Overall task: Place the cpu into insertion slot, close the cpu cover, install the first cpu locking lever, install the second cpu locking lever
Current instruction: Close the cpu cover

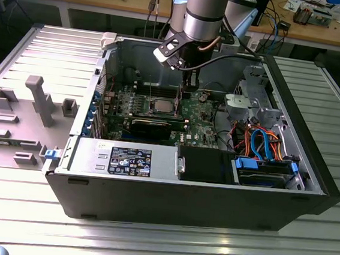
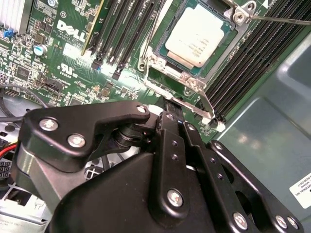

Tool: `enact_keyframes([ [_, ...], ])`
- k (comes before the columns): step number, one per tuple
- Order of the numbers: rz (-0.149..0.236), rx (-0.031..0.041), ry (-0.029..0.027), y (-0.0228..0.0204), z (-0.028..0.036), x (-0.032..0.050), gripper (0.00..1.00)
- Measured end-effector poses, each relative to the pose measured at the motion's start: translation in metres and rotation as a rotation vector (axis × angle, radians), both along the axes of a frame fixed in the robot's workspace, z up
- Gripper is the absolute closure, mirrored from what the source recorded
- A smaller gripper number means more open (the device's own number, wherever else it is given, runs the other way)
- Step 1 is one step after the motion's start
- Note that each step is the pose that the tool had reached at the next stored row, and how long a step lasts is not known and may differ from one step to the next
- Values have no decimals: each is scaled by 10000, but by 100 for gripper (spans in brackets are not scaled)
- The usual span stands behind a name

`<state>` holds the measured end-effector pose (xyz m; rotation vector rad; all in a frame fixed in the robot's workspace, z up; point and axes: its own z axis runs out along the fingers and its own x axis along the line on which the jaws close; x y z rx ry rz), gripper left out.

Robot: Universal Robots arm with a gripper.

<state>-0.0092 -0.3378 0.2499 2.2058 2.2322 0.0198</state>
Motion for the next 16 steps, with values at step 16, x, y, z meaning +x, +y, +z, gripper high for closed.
enact_keyframes([
  [16,1,2,0,0,-4,-22,89],
])
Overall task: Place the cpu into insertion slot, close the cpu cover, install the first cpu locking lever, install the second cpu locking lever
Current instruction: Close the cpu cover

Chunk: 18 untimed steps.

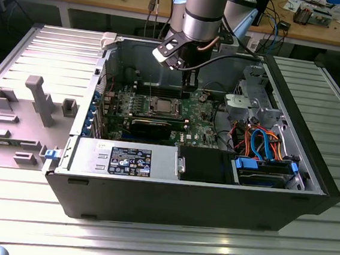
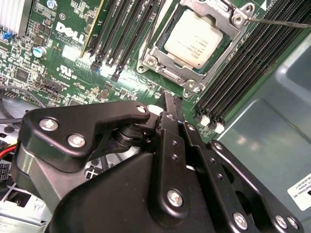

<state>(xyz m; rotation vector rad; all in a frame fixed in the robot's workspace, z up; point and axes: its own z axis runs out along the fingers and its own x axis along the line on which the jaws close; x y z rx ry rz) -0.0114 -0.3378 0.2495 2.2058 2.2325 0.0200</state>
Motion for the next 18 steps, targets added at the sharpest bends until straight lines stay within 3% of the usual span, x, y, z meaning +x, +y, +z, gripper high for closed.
enact_keyframes([
  [18,1,7,-1,0,-16,-230,89],
])
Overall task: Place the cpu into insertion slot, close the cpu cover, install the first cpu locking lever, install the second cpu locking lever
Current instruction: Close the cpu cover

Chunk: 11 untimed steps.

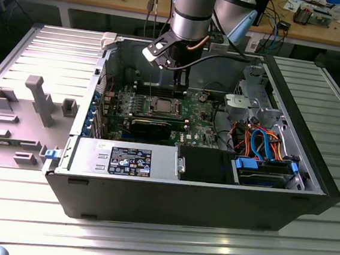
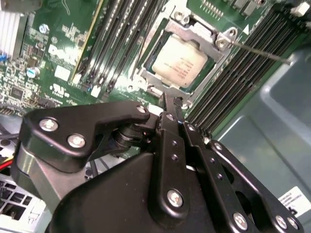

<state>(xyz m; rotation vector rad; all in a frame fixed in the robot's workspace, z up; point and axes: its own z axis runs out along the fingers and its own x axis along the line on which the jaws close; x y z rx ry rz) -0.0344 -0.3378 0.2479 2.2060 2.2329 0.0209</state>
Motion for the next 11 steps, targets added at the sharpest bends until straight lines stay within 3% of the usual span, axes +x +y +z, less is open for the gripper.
enact_keyframes([
  [11,1,8,3,-1,-23,-105,89],
])
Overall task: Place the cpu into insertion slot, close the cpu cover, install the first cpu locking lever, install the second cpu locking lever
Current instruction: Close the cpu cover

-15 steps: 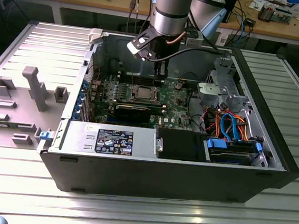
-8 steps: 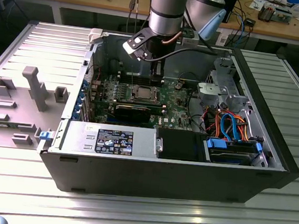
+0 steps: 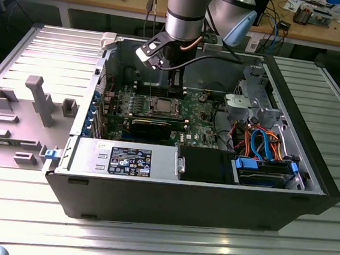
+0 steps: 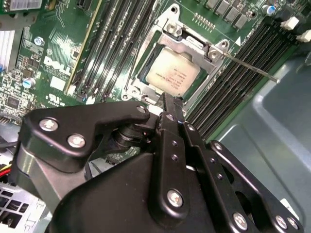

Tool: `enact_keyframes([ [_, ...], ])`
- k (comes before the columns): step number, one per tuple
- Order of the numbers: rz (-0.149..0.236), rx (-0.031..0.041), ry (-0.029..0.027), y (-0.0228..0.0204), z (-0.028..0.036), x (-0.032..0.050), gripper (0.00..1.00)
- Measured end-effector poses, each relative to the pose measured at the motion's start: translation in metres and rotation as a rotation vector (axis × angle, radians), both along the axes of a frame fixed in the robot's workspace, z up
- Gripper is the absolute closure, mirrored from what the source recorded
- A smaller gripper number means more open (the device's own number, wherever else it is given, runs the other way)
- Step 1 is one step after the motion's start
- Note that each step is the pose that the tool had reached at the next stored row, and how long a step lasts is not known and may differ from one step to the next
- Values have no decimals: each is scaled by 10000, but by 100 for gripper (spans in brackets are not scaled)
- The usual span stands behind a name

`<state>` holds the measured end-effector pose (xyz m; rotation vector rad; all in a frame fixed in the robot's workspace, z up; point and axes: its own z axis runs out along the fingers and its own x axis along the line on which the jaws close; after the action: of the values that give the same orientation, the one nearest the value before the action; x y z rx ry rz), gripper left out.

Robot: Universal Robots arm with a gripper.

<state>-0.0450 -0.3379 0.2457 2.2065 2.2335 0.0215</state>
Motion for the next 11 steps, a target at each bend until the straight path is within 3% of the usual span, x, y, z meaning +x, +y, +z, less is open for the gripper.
enact_keyframes([
  [9,0,1,0,-1,-29,-55,89],
  [11,1,1,-1,-1,-54,-109,89],
])
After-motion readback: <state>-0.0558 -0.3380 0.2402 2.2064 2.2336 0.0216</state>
